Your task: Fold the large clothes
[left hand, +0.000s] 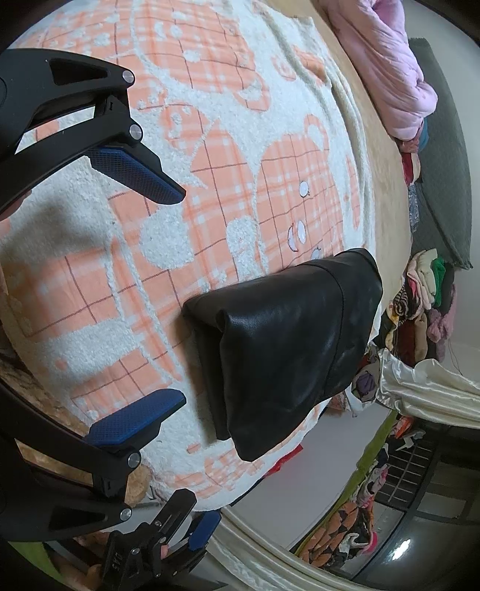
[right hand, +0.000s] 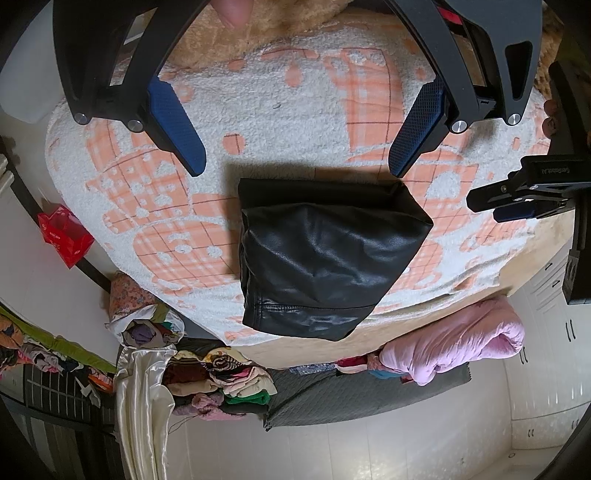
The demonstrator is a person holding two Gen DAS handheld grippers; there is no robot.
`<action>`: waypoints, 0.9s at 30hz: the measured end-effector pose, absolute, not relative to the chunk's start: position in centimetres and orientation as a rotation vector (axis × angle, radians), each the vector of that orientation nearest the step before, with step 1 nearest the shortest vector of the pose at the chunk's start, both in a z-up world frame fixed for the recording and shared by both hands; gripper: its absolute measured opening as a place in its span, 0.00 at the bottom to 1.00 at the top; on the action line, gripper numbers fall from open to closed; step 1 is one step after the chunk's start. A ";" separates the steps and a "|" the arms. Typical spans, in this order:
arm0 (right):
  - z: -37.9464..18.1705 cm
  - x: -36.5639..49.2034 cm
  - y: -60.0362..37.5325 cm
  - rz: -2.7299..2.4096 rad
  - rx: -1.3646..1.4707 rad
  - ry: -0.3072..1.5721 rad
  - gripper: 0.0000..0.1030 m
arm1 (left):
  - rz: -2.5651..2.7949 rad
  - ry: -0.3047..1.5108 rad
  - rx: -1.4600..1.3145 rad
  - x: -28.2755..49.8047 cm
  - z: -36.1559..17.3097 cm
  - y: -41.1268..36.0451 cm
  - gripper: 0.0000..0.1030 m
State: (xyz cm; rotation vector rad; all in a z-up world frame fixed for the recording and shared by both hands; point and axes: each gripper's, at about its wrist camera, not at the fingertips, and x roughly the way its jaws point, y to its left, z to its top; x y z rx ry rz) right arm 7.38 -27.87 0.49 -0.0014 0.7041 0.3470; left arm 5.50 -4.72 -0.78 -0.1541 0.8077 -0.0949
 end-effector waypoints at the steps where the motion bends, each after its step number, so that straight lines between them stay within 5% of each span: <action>1: 0.5 7.4 -28.0 0.345 -0.003 0.705 0.96 | -0.095 0.808 -0.155 5.5 -0.8 -4.7 0.91; 19: 0.0 7.4 -31.0 0.243 0.031 0.729 0.96 | -0.084 0.821 -0.132 5.4 -0.8 -5.0 0.91; 27: -4.1 8.1 -47.2 -0.218 0.148 0.763 0.96 | 0.076 0.875 -0.336 7.1 -2.0 5.5 0.91</action>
